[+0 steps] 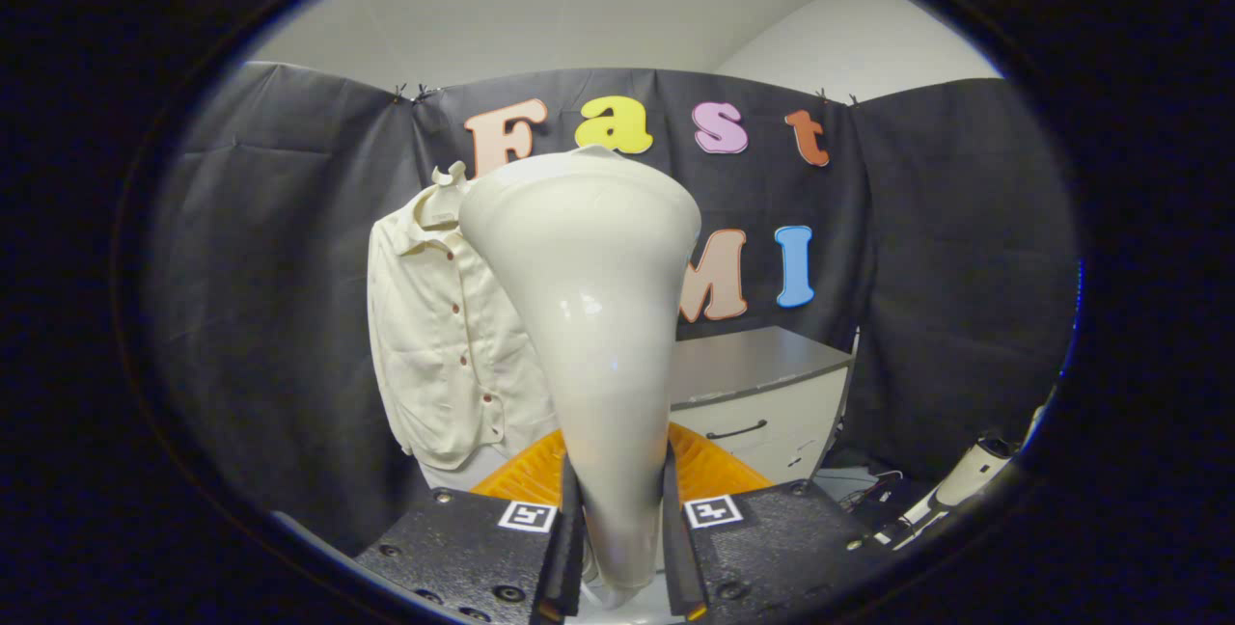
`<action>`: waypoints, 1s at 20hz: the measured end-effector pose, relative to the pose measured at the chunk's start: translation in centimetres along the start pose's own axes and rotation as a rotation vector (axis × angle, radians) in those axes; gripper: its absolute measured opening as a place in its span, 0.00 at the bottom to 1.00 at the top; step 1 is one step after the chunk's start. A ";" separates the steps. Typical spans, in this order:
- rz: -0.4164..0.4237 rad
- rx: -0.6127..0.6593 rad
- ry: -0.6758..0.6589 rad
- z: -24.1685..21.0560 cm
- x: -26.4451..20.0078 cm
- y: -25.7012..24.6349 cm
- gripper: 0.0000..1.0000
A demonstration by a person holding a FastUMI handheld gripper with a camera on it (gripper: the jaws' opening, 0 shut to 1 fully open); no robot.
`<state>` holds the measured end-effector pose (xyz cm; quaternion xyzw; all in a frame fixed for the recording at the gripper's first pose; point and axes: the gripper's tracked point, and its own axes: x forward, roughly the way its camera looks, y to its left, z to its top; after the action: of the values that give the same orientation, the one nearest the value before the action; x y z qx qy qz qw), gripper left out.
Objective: Iron the clothes twice with a garment steamer, once on the left side and once on the right side.
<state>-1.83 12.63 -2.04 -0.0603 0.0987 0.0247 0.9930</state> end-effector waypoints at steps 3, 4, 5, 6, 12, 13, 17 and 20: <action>0.024 0.026 0.028 -1.4 0.0 -0.7 0.34; 0.027 0.011 0.033 -1.7 0.0 -1.2 0.34; 0.030 0.004 0.030 -1.8 0.0 -1.6 0.34; 0.036 0.013 0.037 -1.9 0.0 -1.9 0.34; 0.029 0.036 0.019 -1.0 0.4 -3.5 0.34; 0.028 0.037 0.009 -0.6 0.6 -3.6 0.34; 0.031 0.053 -0.016 0.6 1.0 -2.9 0.34; 0.028 0.056 -0.018 1.1 1.6 -2.4 0.34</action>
<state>0.09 10.49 -0.98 -0.0307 0.0914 0.0363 0.9947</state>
